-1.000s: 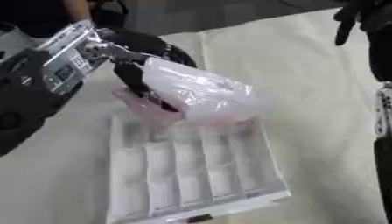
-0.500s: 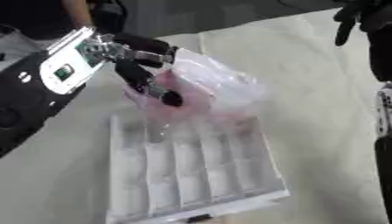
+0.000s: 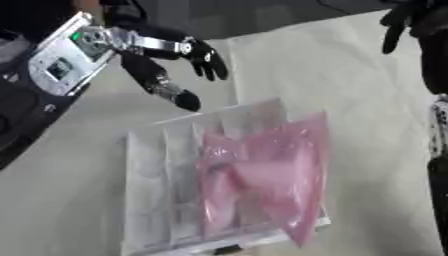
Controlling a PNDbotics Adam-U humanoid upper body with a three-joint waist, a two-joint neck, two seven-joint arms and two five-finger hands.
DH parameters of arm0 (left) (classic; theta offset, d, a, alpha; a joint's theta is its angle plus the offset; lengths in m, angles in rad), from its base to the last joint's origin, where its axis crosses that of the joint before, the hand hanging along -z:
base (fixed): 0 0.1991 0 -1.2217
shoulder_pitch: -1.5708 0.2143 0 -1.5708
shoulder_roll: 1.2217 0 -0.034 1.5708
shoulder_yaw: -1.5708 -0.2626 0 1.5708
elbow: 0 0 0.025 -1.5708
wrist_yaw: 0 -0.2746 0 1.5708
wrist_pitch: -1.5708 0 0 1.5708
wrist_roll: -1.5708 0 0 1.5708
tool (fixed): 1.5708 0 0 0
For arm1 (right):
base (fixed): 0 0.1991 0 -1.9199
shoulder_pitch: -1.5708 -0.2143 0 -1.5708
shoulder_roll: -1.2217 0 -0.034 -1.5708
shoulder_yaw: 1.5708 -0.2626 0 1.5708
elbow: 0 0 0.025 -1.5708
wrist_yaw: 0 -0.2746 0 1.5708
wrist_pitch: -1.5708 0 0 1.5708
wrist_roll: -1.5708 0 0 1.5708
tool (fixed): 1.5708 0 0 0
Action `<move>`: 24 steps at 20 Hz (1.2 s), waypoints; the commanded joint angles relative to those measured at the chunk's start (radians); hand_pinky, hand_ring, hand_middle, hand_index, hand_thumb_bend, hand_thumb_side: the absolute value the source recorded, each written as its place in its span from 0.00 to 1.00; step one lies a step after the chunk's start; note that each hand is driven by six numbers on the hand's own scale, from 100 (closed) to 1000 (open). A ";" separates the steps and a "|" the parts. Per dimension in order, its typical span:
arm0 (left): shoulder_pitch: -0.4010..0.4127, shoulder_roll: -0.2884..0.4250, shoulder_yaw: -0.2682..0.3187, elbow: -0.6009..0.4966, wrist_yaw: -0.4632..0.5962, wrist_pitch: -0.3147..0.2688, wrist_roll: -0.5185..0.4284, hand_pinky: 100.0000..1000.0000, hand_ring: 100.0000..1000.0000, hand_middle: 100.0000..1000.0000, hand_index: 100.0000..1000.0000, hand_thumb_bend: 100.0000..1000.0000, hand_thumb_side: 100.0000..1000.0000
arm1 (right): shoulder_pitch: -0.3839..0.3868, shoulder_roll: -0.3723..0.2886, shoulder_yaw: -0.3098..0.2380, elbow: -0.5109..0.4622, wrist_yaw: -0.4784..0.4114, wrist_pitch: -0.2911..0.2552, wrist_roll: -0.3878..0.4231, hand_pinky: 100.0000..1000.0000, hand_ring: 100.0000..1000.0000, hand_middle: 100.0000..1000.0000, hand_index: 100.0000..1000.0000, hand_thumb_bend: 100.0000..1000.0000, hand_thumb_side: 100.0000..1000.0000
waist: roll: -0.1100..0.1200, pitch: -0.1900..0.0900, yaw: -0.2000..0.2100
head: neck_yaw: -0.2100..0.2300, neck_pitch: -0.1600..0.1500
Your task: Pick up objects on the table and place them in the box.
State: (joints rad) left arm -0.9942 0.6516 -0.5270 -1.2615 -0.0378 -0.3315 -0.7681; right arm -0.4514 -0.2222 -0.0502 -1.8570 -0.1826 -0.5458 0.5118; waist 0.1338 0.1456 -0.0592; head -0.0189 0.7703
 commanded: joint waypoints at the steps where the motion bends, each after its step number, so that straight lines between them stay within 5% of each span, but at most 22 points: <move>1: -0.012 0.057 0.076 0.044 -0.036 -0.160 -0.139 0.74 0.79 0.82 0.85 0.62 0.80 | -0.005 -0.016 -0.006 -0.011 0.006 0.000 -0.002 0.26 0.55 0.78 0.54 0.00 0.58 | -0.003 -0.017 0.007 | -0.009 0.000; 8: 0.000 0.088 0.180 0.106 -0.076 -0.181 -0.139 0.72 0.78 0.81 0.83 0.52 0.84 | 0.000 -0.025 -0.012 -0.005 0.012 -0.006 -0.006 0.26 0.55 0.78 0.54 0.00 0.58 | -0.004 -0.021 0.023 | -0.008 0.000; 9: 0.006 0.087 0.195 0.098 -0.063 -0.186 -0.139 0.71 0.77 0.80 0.84 0.43 0.87 | 0.000 -0.025 -0.012 -0.004 0.013 -0.007 -0.006 0.26 0.55 0.78 0.54 0.00 0.58 | -0.005 -0.021 0.024 | -0.008 0.000; 11: 0.027 0.088 0.231 0.052 -0.007 -0.192 -0.139 0.70 0.77 0.79 0.85 0.05 0.91 | -0.001 -0.025 -0.013 -0.004 0.013 -0.009 -0.008 0.26 0.55 0.78 0.54 0.00 0.58 | -0.007 -0.020 0.026 | -0.009 0.000; 12: 0.041 0.093 0.252 0.018 0.030 -0.189 -0.139 0.70 0.77 0.79 0.85 0.09 0.92 | -0.002 -0.024 -0.013 -0.004 0.014 -0.009 -0.009 0.26 0.55 0.78 0.54 0.00 0.58 | -0.008 -0.020 0.026 | -0.010 0.000; 13: 0.058 0.089 0.291 -0.029 0.078 -0.186 -0.139 0.69 0.75 0.77 0.84 0.00 0.76 | -0.003 -0.024 -0.014 -0.004 0.014 -0.010 -0.010 0.26 0.55 0.78 0.54 0.00 0.58 | -0.010 -0.018 0.027 | -0.011 0.000; 15: 0.099 0.084 0.370 -0.126 0.148 -0.173 -0.109 0.65 0.74 0.78 0.86 0.00 0.60 | -0.004 -0.023 -0.015 -0.005 0.014 -0.011 -0.011 0.26 0.55 0.78 0.54 0.00 0.58 | -0.014 -0.016 0.029 | -0.011 0.000; 17: 0.140 0.074 0.433 -0.202 0.159 -0.157 0.000 0.68 0.77 0.81 0.89 0.00 0.57 | -0.005 -0.021 -0.016 -0.006 0.014 -0.012 -0.012 0.26 0.55 0.78 0.54 0.00 0.58 | -0.018 -0.013 0.031 | -0.010 0.000; 20: 0.219 0.037 0.472 -0.295 0.115 -0.135 0.302 0.70 0.80 0.85 0.94 0.00 0.63 | -0.010 -0.017 -0.017 -0.008 0.013 -0.013 -0.015 0.26 0.55 0.77 0.54 0.00 0.58 | -0.023 -0.008 0.029 | -0.007 0.000; 24: 0.311 -0.089 0.489 -0.372 0.133 -0.079 0.582 0.59 0.72 0.76 0.87 0.00 0.45 | -0.014 -0.010 -0.017 -0.009 0.010 -0.017 -0.015 0.26 0.55 0.78 0.54 0.00 0.58 | -0.038 -0.001 0.028 | -0.001 0.000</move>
State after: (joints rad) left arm -0.6750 0.5793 -0.0603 -1.5955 0.0862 -0.4225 -0.2618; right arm -0.4496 -0.2299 -0.0625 -1.8509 -0.1715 -0.5596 0.4982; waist 0.0977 0.1578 -0.0319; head -0.0258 0.7704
